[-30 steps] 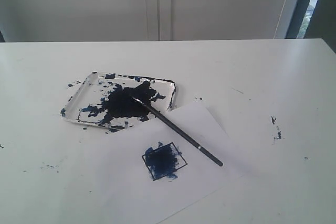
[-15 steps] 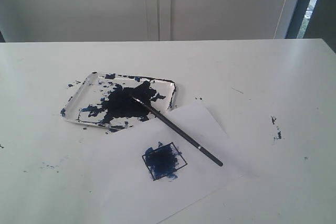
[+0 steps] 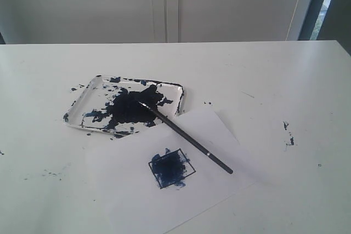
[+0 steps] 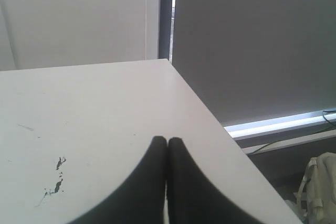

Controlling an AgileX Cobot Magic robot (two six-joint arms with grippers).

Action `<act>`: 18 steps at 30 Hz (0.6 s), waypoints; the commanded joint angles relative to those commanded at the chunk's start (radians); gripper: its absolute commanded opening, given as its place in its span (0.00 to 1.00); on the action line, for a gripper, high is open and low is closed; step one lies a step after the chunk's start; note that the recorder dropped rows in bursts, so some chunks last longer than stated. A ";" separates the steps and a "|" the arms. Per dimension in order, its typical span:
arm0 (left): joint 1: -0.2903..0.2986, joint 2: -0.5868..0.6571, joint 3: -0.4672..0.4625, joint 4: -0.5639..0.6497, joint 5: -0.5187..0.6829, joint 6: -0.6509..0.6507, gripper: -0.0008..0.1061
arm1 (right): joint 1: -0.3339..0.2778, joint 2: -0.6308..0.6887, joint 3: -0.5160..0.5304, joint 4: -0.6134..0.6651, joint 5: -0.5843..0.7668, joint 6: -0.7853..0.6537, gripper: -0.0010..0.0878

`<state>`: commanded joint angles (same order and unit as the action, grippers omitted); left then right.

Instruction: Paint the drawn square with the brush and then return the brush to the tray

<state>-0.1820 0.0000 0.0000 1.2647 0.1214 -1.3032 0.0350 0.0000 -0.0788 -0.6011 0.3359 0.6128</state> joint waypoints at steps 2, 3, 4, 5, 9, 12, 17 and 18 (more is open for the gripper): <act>0.000 0.000 0.000 0.000 0.000 0.000 0.99 | 0.000 0.000 0.000 0.000 0.000 0.000 0.01; 0.000 0.000 0.000 0.000 0.000 0.000 0.99 | 0.000 0.000 0.000 0.000 0.000 0.000 0.01; 0.000 0.000 0.000 0.000 -0.002 0.000 0.99 | 0.000 0.000 0.000 0.000 0.000 0.000 0.01; 0.000 0.000 0.000 0.000 -0.002 0.000 0.99 | 0.000 0.000 0.000 0.000 0.000 0.000 0.01; 0.000 0.000 0.000 0.000 -0.002 0.000 0.99 | 0.000 0.000 0.000 0.000 0.000 0.000 0.01; 0.000 0.000 0.000 0.000 -0.002 0.000 0.99 | 0.000 0.000 0.000 0.000 0.000 0.000 0.01; 0.000 0.000 0.000 0.000 0.016 0.000 0.99 | 0.000 0.000 0.000 0.000 0.000 0.000 0.01; 0.000 0.000 0.000 0.000 0.035 0.000 0.99 | 0.000 0.000 0.000 0.000 0.000 0.000 0.01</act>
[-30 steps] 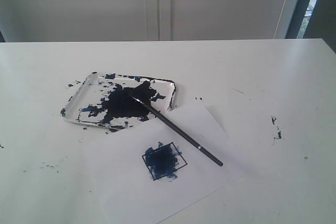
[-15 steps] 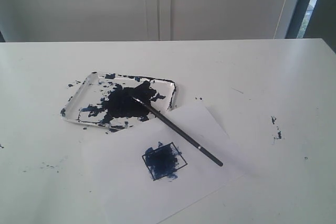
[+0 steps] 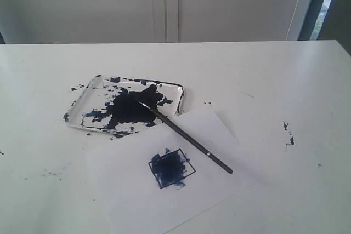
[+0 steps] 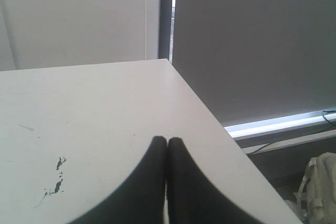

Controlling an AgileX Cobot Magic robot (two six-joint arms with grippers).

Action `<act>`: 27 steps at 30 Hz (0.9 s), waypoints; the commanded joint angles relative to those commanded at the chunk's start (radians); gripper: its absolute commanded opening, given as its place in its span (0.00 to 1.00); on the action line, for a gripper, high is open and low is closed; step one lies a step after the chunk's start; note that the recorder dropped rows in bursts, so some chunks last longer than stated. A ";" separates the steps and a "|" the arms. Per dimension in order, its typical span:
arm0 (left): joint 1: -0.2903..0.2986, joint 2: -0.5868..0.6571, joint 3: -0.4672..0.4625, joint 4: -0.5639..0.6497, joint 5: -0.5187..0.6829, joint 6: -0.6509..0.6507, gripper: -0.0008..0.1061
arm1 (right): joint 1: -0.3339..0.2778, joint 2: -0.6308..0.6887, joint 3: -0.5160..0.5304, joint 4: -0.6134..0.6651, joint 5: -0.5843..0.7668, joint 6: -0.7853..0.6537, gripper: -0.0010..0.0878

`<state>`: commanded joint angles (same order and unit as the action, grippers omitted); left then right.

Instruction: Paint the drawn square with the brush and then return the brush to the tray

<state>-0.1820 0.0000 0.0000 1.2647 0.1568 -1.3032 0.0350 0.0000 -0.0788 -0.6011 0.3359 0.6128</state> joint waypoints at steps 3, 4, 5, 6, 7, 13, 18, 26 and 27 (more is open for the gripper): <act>0.000 0.000 0.000 0.000 0.079 0.000 0.99 | 0.000 0.000 0.000 0.000 0.000 0.000 0.01; 0.000 0.000 0.000 0.000 0.103 0.000 0.99 | 0.000 0.000 0.000 0.000 0.000 0.000 0.01; 0.000 0.000 0.000 0.000 0.136 0.000 0.99 | 0.000 0.000 0.000 0.000 0.000 0.000 0.01; 0.000 0.000 0.000 0.000 0.153 0.000 0.99 | 0.000 0.000 0.000 0.000 0.000 0.000 0.01; 0.000 0.000 0.000 0.000 0.166 0.003 0.99 | 0.000 0.000 0.000 0.000 0.000 0.000 0.01; 0.000 0.000 0.000 0.003 0.187 0.003 0.99 | 0.000 0.000 0.000 0.000 0.000 0.000 0.01; 0.000 0.000 0.000 0.007 0.147 0.030 0.98 | 0.000 0.000 0.000 0.000 0.000 0.000 0.01; 0.000 0.000 0.000 0.005 0.060 0.051 0.51 | 0.000 0.000 0.000 0.000 0.000 0.000 0.01; 0.000 0.000 0.000 0.005 0.041 0.051 0.38 | 0.000 0.000 0.000 0.000 0.000 0.000 0.01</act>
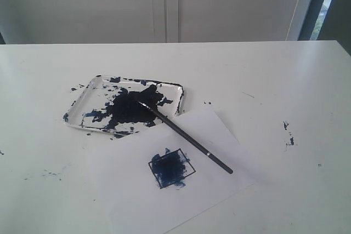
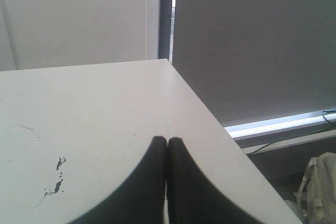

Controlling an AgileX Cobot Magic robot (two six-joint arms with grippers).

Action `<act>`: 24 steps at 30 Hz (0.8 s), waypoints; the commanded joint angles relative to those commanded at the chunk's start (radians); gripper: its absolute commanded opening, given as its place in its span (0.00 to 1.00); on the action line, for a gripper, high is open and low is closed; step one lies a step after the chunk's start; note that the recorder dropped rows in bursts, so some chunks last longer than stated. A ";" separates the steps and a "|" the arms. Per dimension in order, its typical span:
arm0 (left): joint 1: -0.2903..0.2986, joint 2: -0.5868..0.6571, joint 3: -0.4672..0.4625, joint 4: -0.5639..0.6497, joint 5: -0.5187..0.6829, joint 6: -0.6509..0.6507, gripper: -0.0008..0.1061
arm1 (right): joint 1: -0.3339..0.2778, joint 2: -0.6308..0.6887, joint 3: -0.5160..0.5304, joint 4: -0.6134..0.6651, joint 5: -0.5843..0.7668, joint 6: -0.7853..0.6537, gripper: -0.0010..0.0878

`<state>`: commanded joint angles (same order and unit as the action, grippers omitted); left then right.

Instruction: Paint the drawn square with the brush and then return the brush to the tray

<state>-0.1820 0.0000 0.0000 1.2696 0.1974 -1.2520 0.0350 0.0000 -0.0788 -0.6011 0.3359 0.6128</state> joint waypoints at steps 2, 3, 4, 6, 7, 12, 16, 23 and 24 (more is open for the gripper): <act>0.000 0.000 0.000 0.000 -0.026 0.000 0.14 | 0.000 0.000 0.000 0.000 0.000 0.000 0.01; 0.000 0.000 0.000 0.000 -0.029 0.000 0.00 | 0.000 0.000 0.000 0.000 0.000 0.000 0.01; 0.000 0.000 0.000 0.001 -0.029 0.003 0.01 | 0.000 0.000 0.000 0.000 0.000 0.000 0.01; 0.000 0.000 0.000 -0.001 -0.031 -0.003 0.01 | 0.000 0.000 0.000 0.000 0.000 0.000 0.01; 0.000 0.000 0.000 -0.006 -0.033 -0.004 0.01 | 0.000 0.000 0.000 0.000 0.000 0.000 0.01; 0.000 0.000 0.000 -0.014 -0.074 -0.004 0.01 | 0.000 0.000 0.000 0.000 0.000 0.000 0.01; 0.000 0.000 0.000 -0.014 -0.115 -0.006 0.01 | 0.000 0.000 0.000 0.000 0.000 0.000 0.01; 0.000 0.000 0.000 -0.032 -0.311 -0.007 0.01 | 0.000 0.000 0.000 0.000 0.000 0.000 0.01; 0.000 0.000 0.000 -0.057 -0.349 -0.007 0.01 | 0.000 0.000 0.000 0.000 0.000 0.000 0.01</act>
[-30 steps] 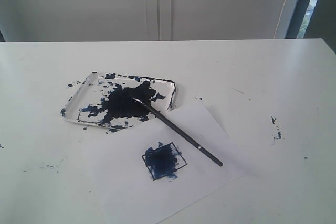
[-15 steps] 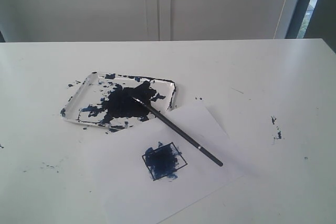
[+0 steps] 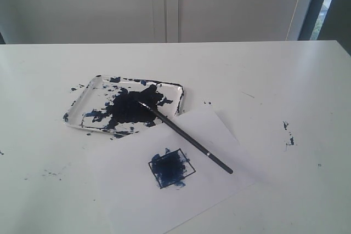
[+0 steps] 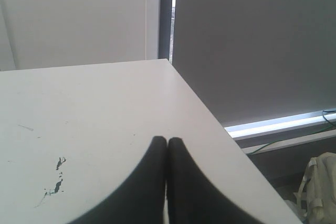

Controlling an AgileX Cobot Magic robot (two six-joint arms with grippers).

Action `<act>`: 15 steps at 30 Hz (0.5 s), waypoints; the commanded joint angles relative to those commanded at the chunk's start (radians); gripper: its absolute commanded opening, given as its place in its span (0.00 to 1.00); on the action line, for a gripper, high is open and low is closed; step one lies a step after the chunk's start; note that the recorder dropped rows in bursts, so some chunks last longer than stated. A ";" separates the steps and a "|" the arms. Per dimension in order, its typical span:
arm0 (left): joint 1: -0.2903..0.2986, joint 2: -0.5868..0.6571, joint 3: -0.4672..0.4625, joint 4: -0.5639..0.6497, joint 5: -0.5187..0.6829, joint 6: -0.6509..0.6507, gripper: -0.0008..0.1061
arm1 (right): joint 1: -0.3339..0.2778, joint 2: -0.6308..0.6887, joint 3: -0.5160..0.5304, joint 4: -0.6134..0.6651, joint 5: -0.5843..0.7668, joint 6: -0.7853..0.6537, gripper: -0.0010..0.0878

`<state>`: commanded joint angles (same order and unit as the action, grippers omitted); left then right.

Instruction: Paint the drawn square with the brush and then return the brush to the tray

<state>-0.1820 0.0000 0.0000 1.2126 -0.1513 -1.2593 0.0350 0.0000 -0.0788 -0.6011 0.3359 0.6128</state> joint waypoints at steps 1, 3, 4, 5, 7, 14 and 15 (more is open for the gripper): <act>0.000 0.000 0.000 -0.022 -0.030 0.000 0.01 | 0.000 0.000 0.000 0.000 0.000 0.000 0.01; 0.000 0.000 0.000 -0.082 -0.052 0.004 0.01 | 0.000 0.000 0.000 0.000 0.000 0.000 0.01; 0.000 0.000 0.000 -0.110 -0.050 0.004 0.01 | 0.000 0.000 0.000 0.000 0.000 0.000 0.01; 0.000 0.000 0.000 -0.148 -0.047 0.018 0.01 | 0.000 0.000 0.000 0.000 0.000 0.000 0.01; 0.000 0.000 0.000 -0.223 -0.037 0.075 0.01 | 0.000 0.000 0.000 0.000 0.000 0.000 0.01; 0.000 0.000 0.000 -0.782 -0.036 0.715 0.01 | 0.000 0.000 0.000 0.000 0.000 0.000 0.01; 0.000 0.000 0.000 -0.886 -0.029 0.832 0.01 | 0.000 0.000 0.000 0.000 0.000 0.000 0.01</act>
<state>-0.1820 0.0000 0.0000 0.3263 -0.1807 -0.4274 0.0350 0.0000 -0.0788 -0.6011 0.3359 0.6128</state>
